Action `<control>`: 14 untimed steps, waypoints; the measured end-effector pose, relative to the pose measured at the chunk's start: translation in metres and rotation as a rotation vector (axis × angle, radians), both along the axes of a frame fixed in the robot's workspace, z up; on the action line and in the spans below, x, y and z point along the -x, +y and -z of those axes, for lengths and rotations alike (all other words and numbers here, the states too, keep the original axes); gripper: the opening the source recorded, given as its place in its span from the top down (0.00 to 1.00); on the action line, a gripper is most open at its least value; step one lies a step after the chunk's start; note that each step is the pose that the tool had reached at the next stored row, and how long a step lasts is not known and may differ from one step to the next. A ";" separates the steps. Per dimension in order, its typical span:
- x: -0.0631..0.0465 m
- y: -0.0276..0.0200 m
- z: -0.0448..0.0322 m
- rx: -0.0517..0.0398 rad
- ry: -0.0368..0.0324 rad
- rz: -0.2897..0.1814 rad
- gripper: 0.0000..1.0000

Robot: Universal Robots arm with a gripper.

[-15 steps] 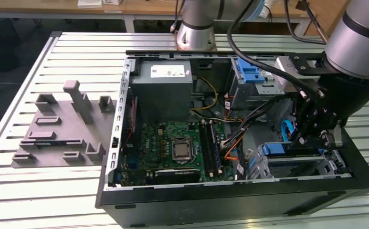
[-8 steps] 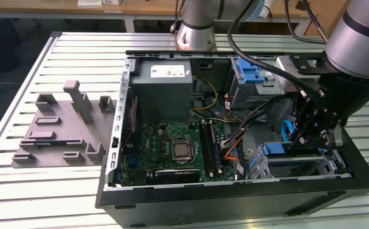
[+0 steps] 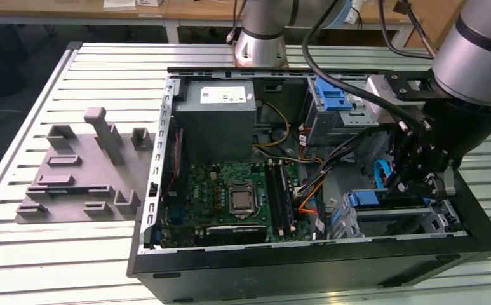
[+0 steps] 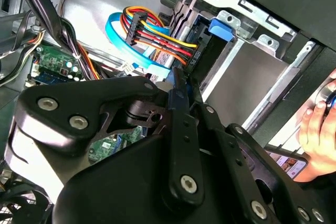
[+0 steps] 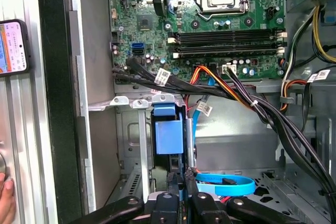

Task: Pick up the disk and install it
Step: 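Insert the second disk wire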

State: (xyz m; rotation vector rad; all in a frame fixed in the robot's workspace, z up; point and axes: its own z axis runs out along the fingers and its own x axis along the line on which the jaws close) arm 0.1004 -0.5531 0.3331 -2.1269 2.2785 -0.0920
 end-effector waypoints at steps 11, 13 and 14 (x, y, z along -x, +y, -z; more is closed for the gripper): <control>0.000 0.0000 0.0010 -0.0042 0.0001 0.000 0.84; 0.000 -0.0001 0.0013 -0.0040 0.0001 0.000 0.84; 0.000 -0.0001 0.0014 -0.0040 0.0001 0.000 0.84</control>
